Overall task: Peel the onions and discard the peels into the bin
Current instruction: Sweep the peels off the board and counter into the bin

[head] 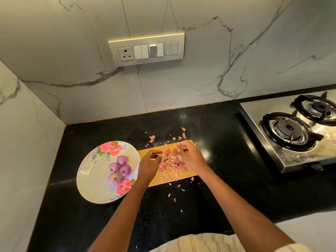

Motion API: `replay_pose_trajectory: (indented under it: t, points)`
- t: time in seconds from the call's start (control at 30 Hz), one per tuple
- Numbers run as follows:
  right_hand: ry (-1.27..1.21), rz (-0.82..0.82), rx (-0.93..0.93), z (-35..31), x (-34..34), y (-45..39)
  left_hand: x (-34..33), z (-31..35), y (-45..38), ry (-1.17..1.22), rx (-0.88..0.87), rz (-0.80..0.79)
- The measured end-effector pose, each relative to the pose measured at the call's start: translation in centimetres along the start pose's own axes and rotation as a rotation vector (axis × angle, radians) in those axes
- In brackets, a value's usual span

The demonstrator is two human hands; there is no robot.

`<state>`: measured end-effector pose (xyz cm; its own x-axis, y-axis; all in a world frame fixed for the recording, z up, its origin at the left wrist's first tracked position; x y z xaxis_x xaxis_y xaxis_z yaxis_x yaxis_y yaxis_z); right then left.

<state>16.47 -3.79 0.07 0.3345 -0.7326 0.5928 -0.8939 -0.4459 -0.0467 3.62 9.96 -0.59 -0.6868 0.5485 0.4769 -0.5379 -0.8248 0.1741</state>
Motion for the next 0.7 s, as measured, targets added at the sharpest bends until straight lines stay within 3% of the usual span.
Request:
replay_pose_trajectory:
  t: [0.2,0.5,0.7]
  points:
    - [-0.004,-0.052,0.058,-0.3,-0.3,-0.3,-1.2,1.2,0.1,0.183,0.133,-0.073]
    - [0.038,-0.126,0.032,1.6,-0.1,-1.5,-1.0,-0.7,-1.1,0.034,0.134,-0.009]
    - [0.032,0.004,0.044,4.3,-0.7,-0.8,-1.7,-1.4,0.0,-0.009,0.112,0.090]
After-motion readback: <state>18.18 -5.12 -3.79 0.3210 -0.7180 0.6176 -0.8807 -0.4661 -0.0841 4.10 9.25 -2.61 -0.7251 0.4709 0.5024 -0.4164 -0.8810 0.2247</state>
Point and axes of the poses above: each hand's wrist, its own y-axis away from the middle knuckle, its own x-axis out of the back of the hand, z = x × y, the point moved 2 cm from there along -y, towards the middle knuckle, and after that the axes turned 14 degrees about z, right-handed, at the moved point
